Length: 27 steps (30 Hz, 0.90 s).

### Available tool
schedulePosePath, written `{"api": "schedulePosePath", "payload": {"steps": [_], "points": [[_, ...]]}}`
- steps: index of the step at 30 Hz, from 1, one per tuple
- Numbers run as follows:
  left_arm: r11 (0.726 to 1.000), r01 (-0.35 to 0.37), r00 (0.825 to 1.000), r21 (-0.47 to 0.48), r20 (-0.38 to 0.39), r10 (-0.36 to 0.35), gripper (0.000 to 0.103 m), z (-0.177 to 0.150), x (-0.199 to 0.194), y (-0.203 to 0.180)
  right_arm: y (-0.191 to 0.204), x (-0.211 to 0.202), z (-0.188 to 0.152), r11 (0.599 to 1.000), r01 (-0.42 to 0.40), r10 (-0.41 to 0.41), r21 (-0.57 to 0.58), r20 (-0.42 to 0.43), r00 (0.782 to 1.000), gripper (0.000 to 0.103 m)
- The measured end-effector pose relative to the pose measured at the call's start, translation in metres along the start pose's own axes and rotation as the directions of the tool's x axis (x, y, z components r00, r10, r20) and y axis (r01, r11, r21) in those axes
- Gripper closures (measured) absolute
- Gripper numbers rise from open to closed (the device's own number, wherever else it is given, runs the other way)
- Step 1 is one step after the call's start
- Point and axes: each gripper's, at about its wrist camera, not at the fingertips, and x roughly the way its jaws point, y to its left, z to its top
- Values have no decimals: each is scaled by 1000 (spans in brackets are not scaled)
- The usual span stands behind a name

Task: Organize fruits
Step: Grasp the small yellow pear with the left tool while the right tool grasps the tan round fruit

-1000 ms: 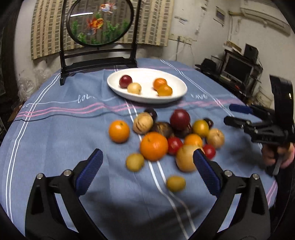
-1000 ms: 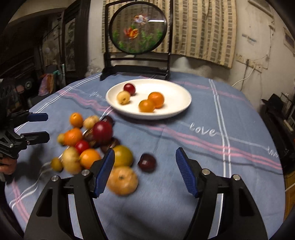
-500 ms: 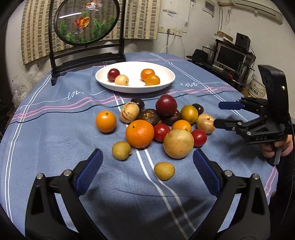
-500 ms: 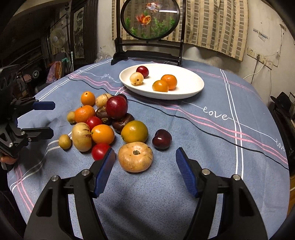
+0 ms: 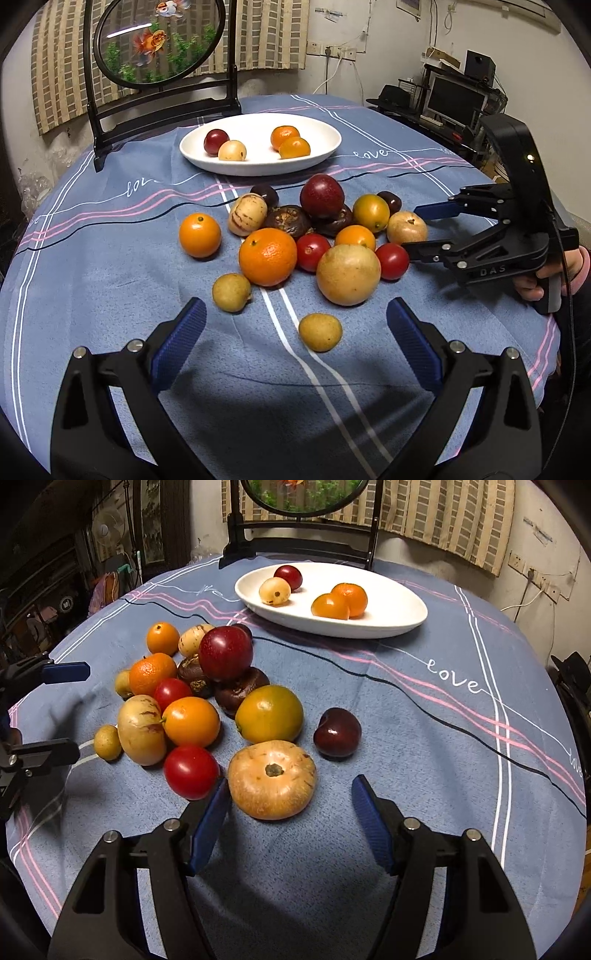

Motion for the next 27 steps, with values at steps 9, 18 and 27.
{"api": "schedulePosePath", "payload": {"steps": [9,18,27], "points": [[1000,3,1000,8,-12,-2,3,-2,1,-2,1,5,4,1000,-2,2,-5,-7,1000,43],[1000,6,999,9,-43,-6,3,-2,6,-3,1,9,6,1000,-8,8,-9,-16,1000,47],[999,50,998,6,-46,-50,3,-3,6,-3,-7,4,5,998,-28,28,55,7,1000,57]]}}
